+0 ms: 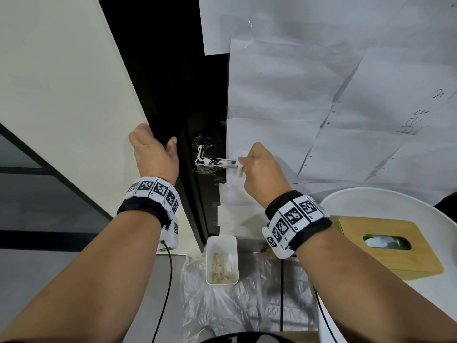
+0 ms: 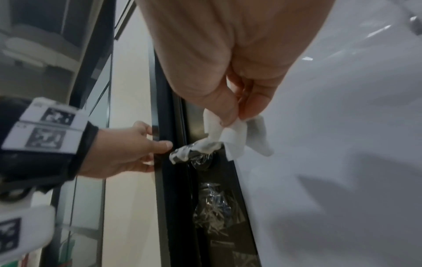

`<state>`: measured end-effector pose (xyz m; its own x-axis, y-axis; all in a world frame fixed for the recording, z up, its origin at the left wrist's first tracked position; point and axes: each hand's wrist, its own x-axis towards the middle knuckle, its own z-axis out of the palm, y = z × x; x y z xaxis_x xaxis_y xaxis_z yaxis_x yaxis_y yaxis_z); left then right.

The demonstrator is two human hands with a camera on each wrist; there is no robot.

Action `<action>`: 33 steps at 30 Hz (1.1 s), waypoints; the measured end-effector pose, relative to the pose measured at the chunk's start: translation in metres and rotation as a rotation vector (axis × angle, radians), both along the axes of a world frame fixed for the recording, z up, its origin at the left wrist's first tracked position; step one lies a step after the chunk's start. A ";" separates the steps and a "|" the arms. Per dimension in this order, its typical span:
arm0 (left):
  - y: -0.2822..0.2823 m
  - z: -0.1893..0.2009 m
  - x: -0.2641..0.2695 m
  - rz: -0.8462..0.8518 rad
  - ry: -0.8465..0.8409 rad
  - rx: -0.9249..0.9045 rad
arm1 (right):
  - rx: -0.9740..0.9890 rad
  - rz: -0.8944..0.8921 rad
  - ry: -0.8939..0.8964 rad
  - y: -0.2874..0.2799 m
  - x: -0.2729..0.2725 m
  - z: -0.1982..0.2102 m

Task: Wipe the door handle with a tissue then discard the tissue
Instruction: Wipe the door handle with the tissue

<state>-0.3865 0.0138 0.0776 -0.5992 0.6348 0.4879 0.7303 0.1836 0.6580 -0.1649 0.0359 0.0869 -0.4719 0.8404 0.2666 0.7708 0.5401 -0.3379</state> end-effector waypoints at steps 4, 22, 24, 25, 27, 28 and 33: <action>0.000 0.000 0.000 -0.007 0.000 0.006 | 0.015 -0.074 0.055 0.003 0.007 -0.001; 0.001 -0.001 -0.001 -0.008 -0.001 0.014 | 0.034 -0.046 -0.014 0.000 0.003 -0.001; 0.001 -0.001 -0.002 -0.016 0.003 0.015 | 0.043 -0.022 -0.004 -0.001 0.007 -0.005; 0.001 -0.002 -0.002 -0.018 0.004 0.013 | 0.037 -0.009 0.020 -0.002 0.011 -0.006; 0.001 -0.003 -0.002 -0.019 0.004 0.010 | 0.028 -0.014 0.101 0.000 0.017 -0.005; 0.001 -0.003 -0.002 -0.021 0.007 0.009 | 0.030 -0.026 0.128 0.002 0.018 -0.004; 0.001 -0.002 -0.003 -0.013 0.015 0.013 | 0.031 -0.016 0.001 0.000 0.007 -0.004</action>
